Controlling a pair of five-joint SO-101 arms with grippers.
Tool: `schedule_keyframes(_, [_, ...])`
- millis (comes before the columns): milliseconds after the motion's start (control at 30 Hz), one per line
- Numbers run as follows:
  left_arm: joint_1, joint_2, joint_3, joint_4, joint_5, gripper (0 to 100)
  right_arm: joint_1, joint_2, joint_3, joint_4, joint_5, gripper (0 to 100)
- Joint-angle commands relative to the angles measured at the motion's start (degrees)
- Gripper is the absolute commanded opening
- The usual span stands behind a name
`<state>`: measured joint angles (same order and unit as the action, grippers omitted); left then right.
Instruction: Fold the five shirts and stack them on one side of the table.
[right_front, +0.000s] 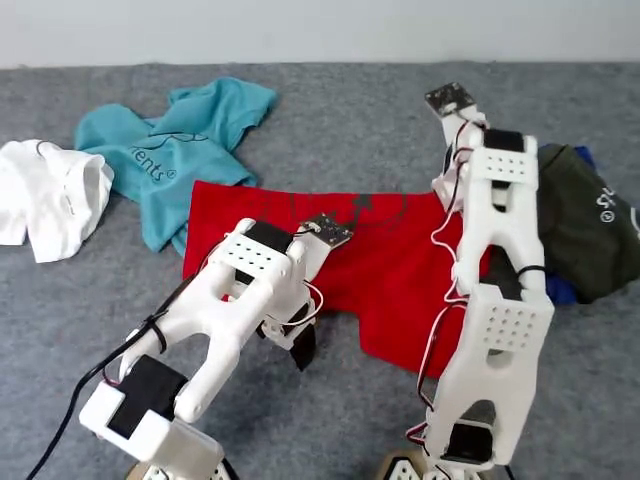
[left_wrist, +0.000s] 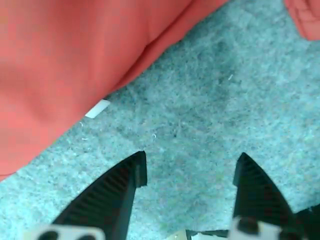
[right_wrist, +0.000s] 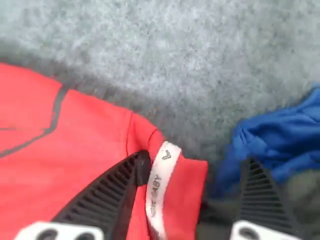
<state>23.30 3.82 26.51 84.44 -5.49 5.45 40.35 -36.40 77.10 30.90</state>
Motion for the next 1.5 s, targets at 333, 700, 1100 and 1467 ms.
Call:
schedule_keyframes(333, [-0.79,-0.79,-3.12,3.87,-1.14,28,-2.33,-14.81,-2.29,25.63,0.44,26.4])
schedule_keyframes(700, [-16.09,-0.79,-5.41,6.33,-1.14,28,-12.18,-37.67,30.51,25.71,0.35,24.4])
schedule_keyframes(1100, [-17.41,-0.53,-5.14,6.68,-1.14,28,-8.66,-73.54,90.81,-3.65,8.88,24.1])
schedule_keyframes(1467, [-17.23,-0.35,-5.14,6.68,-1.14,28,-4.53,-84.26,105.85,-10.33,8.97,24.1])
